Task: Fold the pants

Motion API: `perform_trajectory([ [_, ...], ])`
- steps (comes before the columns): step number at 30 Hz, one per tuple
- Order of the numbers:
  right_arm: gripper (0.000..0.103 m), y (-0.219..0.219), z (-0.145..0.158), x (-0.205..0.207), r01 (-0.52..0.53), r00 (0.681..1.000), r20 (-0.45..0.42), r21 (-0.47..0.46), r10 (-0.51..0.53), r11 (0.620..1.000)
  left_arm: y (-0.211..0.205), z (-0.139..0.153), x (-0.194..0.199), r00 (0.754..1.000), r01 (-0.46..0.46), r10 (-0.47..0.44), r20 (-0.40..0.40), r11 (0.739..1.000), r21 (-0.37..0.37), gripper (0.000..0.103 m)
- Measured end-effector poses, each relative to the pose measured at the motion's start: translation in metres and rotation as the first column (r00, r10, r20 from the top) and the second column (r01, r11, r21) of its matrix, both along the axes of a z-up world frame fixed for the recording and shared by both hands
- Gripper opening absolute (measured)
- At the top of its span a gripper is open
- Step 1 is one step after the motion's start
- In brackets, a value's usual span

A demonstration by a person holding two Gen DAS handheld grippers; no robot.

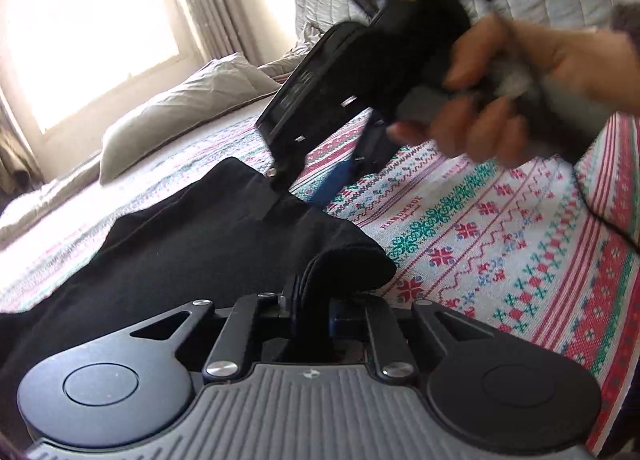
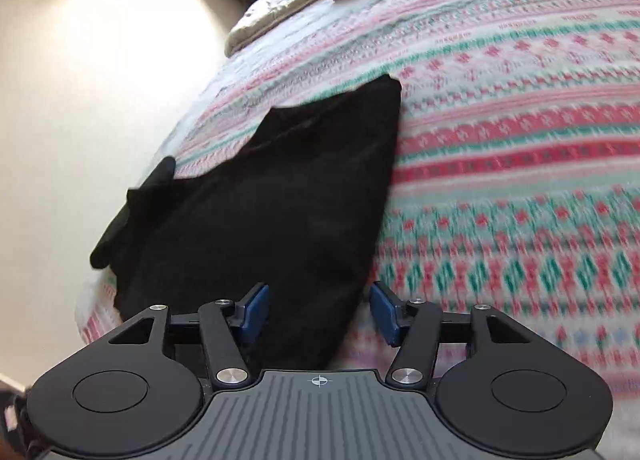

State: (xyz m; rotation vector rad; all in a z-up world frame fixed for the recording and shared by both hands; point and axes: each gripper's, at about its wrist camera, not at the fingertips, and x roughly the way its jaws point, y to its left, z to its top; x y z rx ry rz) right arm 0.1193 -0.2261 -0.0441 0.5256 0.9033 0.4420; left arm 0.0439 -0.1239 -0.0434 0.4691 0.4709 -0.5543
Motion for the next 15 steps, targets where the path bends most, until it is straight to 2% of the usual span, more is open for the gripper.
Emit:
perform_trajectory([
  [2, 0.039, 0.0, -0.005, 0.017, 0.03, 0.999, 0.013, 0.018, -0.03, 0.999, 0.005, 0.001, 0.005, 0.999, -0.015, 0.014, -0.03, 0.999, -0.037, 0.02],
  [7, 0.037, 0.0, -0.013, 0.057, 0.127, 0.986, 0.109, 0.02, -0.129, 0.992, 0.013, 0.001, 0.013, 0.996, -0.033, 0.022, -0.09, 0.992, -0.12, 0.019],
  [9, 0.027, -0.003, -0.017, 0.071, 0.198, 0.974, 0.104, 0.065, -0.204, 0.978, 0.015, 0.001, 0.017, 0.993, -0.044, 0.027, -0.114, 0.987, -0.152, 0.018],
  [10, 0.014, -0.005, -0.019, 0.076, 0.235, 0.966, 0.092, 0.076, -0.242, 0.969, 0.016, 0.001, 0.019, 0.992, -0.046, 0.025, -0.126, 0.984, -0.17, 0.018],
  [11, 0.006, -0.007, -0.02, 0.079, 0.259, 0.961, 0.083, 0.078, -0.265, 0.963, 0.016, 0.002, 0.019, 0.991, -0.047, 0.021, -0.135, 0.98, -0.192, 0.018],
  [15, 0.004, -0.011, -0.005, 0.068, 0.283, 0.948, 0.143, 0.032, -0.284, 0.959, 0.011, 0.01, 0.019, 0.992, -0.04, 0.008, -0.13, 0.968, -0.247, 0.017],
])
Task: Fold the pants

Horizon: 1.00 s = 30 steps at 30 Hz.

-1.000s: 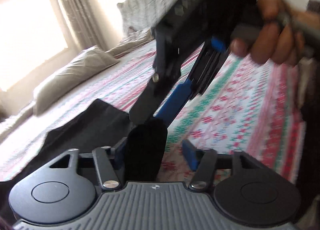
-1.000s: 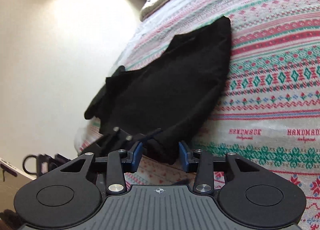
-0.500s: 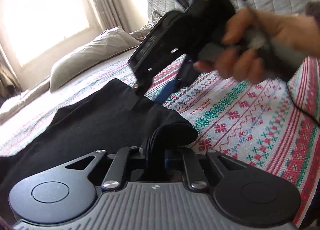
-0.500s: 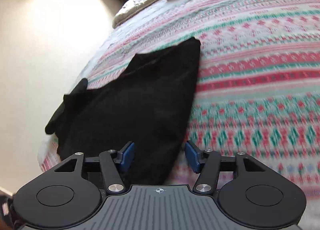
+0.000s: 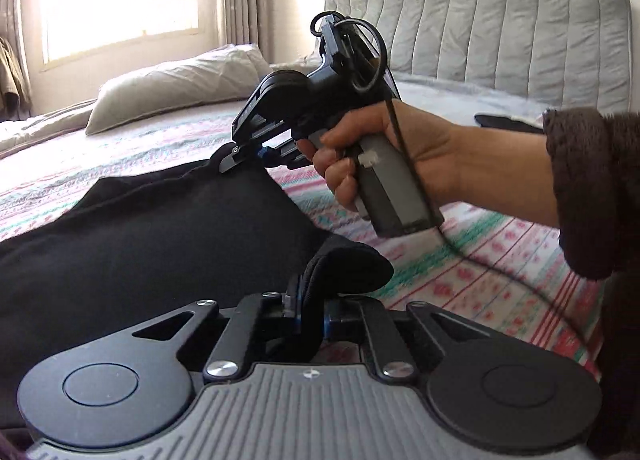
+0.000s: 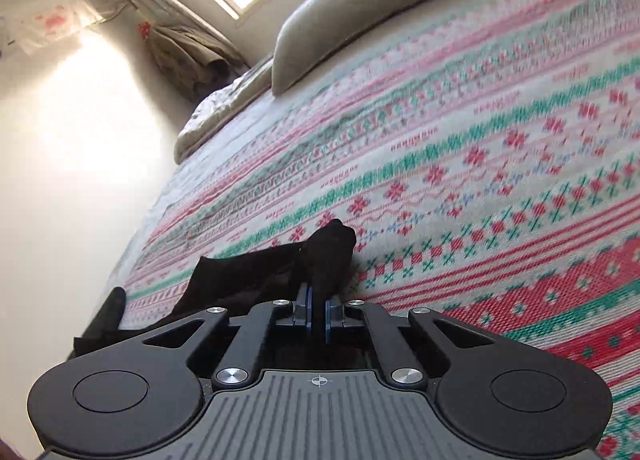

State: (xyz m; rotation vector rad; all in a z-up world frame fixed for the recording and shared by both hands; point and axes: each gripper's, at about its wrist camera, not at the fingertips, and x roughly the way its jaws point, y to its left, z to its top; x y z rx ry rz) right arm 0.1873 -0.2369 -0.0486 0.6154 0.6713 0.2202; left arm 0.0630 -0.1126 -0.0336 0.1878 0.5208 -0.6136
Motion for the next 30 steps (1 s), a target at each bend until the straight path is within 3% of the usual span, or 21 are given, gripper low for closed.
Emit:
perform_trajectory([
  [5, 0.003, -0.024, 0.019, -0.024, 0.035, 0.999, 0.019, -0.032, -0.034, 0.999, -0.015, 0.012, -0.006, 0.998, 0.05, -0.054, -0.032, 0.993, -0.104, 0.017],
  [12, 0.003, -0.083, 0.017, -0.073, 0.149, 0.985, -0.077, -0.061, -0.153, 0.987, -0.05, 0.019, -0.023, 0.971, 0.132, -0.182, -0.156, 0.95, -0.284, 0.017],
  [15, 0.003, -0.106, 0.017, -0.098, 0.182, 0.978, -0.088, -0.07, -0.188, 0.981, -0.06, 0.016, -0.024, 0.95, 0.183, -0.247, -0.193, 0.936, -0.3, 0.017],
  [19, 0.005, -0.11, 0.008, -0.11, 0.169, 0.979, -0.099, -0.108, -0.18, 0.98, -0.061, 0.007, -0.018, 0.923, 0.221, -0.289, -0.254, 0.939, -0.264, 0.022],
  [20, 0.013, -0.108, 0.008, -0.109, 0.164, 0.979, -0.099, -0.113, -0.176, 0.98, -0.057, 0.007, -0.017, 0.916, 0.228, -0.297, -0.268, 0.938, -0.26, 0.023],
  [22, 0.016, -0.109, 0.009, -0.112, 0.178, 0.977, -0.104, -0.094, -0.188, 0.979, -0.046, 0.014, -0.017, 0.912, 0.252, -0.315, -0.262, 0.936, -0.245, 0.039],
  [24, 0.024, -0.111, 0.011, -0.114, 0.189, 0.975, -0.105, -0.061, -0.195, 0.98, -0.028, 0.022, -0.023, 0.927, 0.26, -0.307, -0.215, 0.94, -0.22, 0.053],
  [25, 0.033, -0.112, 0.011, -0.115, 0.193, 0.975, -0.102, -0.054, -0.197, 0.98, -0.017, 0.027, -0.023, 0.939, 0.247, -0.287, -0.189, 0.947, -0.207, 0.061],
  [28, 0.058, -0.115, 0.012, -0.122, 0.192, 0.976, -0.094, -0.053, -0.196, 0.98, 0.023, 0.037, -0.015, 0.973, 0.159, -0.186, -0.139, 0.971, -0.181, 0.072],
  [30, 0.059, -0.116, 0.012, -0.125, 0.183, 0.977, -0.096, -0.067, -0.189, 0.981, 0.055, 0.041, -0.004, 0.988, 0.063, -0.085, -0.129, 0.984, -0.165, 0.074],
])
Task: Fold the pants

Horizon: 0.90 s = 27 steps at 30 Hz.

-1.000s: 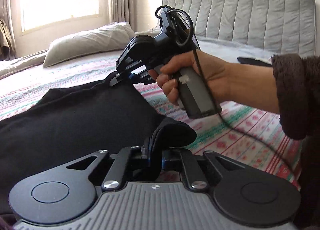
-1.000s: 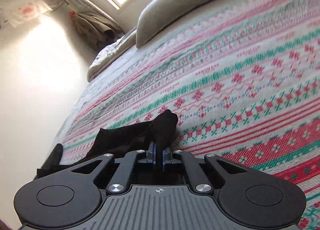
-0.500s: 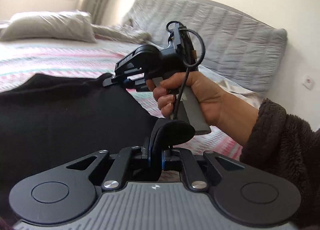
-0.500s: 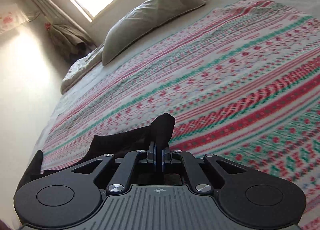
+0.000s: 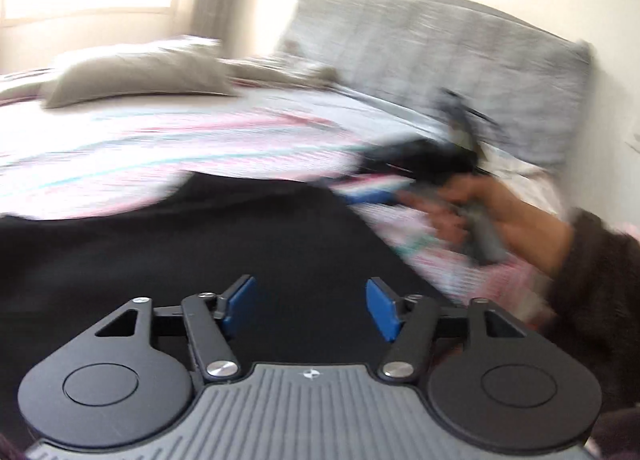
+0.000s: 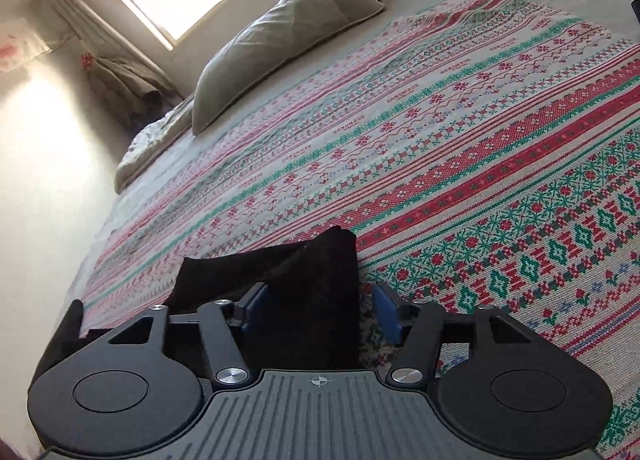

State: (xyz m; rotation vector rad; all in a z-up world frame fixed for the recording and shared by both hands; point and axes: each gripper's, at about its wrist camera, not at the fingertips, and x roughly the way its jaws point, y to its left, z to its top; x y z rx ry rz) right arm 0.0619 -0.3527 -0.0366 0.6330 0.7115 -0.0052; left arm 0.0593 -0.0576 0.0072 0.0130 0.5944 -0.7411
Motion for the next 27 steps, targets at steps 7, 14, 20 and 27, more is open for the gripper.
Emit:
perform_trajectory([
  [7, 0.065, 0.005, 0.002, -0.009, -0.051, 0.999, -0.001, -0.061, 0.052, 0.997, 0.103, 0.016, 0.05, 0.931, -0.361, 0.354, 0.085, 0.928, 0.088, 0.089],
  [14, 0.066, 0.011, 0.0, -0.006, -0.083, 0.997, -0.004, -0.103, 0.083, 0.991, 0.151, 0.002, 0.112, 0.878, -0.463, 0.476, -0.036, 0.867, 0.183, 0.081],
  [20, 0.066, 0.01, -0.001, -0.005, -0.092, 0.996, -0.003, -0.108, 0.092, 0.99, 0.151, -0.014, 0.135, 0.898, -0.395, 0.409, -0.164, 0.912, 0.113, 0.051],
  [27, 0.066, 0.009, -0.002, -0.008, -0.089, 0.996, 0.002, -0.101, 0.09, 0.991, 0.145, -0.015, 0.116, 0.936, -0.339, 0.343, 0.084, 0.939, -0.057, 0.044],
])
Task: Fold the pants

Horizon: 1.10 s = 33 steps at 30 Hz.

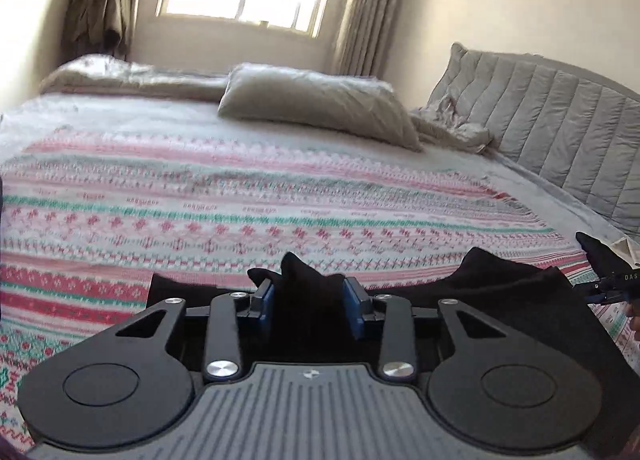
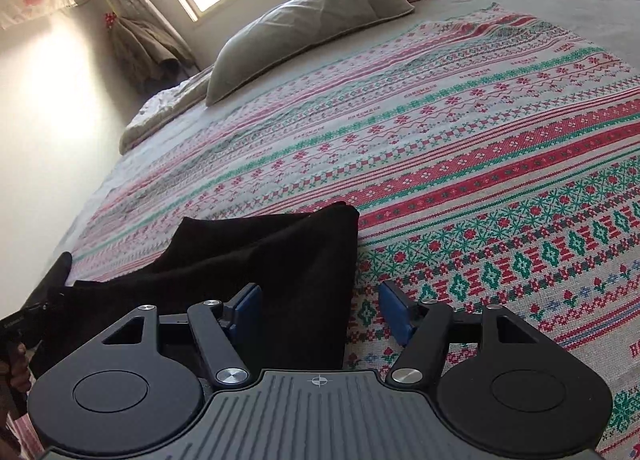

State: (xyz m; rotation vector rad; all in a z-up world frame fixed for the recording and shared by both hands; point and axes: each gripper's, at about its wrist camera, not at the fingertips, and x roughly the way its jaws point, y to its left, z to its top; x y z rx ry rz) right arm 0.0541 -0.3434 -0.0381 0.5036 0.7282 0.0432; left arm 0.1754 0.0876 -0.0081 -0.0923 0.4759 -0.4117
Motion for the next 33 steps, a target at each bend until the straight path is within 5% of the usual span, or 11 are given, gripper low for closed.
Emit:
perform_trajectory([
  [4, 0.066, 0.001, 0.0, -0.002, -0.004, 1.0, 0.002, -0.006, 0.004, 1.0, -0.012, 0.009, -0.008, 0.991, -0.055, 0.045, 0.128, 0.996, 0.075, 0.042],
  [10, 0.066, 0.002, 0.001, -0.002, -0.008, 1.0, 0.0, -0.011, 0.008, 1.0, 0.003, 0.012, -0.007, 0.99, -0.141, 0.142, 0.003, 0.98, 0.137, 0.051],
  [16, 0.066, 0.003, 0.001, -0.001, -0.017, 1.0, -0.001, -0.016, 0.017, 1.0, 0.007, 0.02, -0.022, 0.97, -0.242, 0.243, 0.014, 0.958, 0.151, 0.062],
  [22, 0.066, -0.002, 0.002, -0.002, -0.049, 0.998, -0.035, 0.07, 0.052, 0.996, -0.049, 0.029, -0.057, 0.997, -0.075, 0.074, 0.011, 0.988, 0.132, 0.082],
  [27, 0.066, -0.007, 0.004, -0.017, -0.086, 0.991, -0.091, 0.169, 0.102, 0.982, -0.111, 0.019, -0.086, 0.993, 0.119, -0.121, 0.008, 0.979, 0.163, 0.089],
  [33, 0.039, -0.002, 0.0, -0.04, -0.144, 0.972, -0.157, 0.195, 0.176, 0.97, -0.162, 0.0, -0.094, 0.962, 0.271, -0.266, -0.053, 0.95, 0.154, 0.09],
])
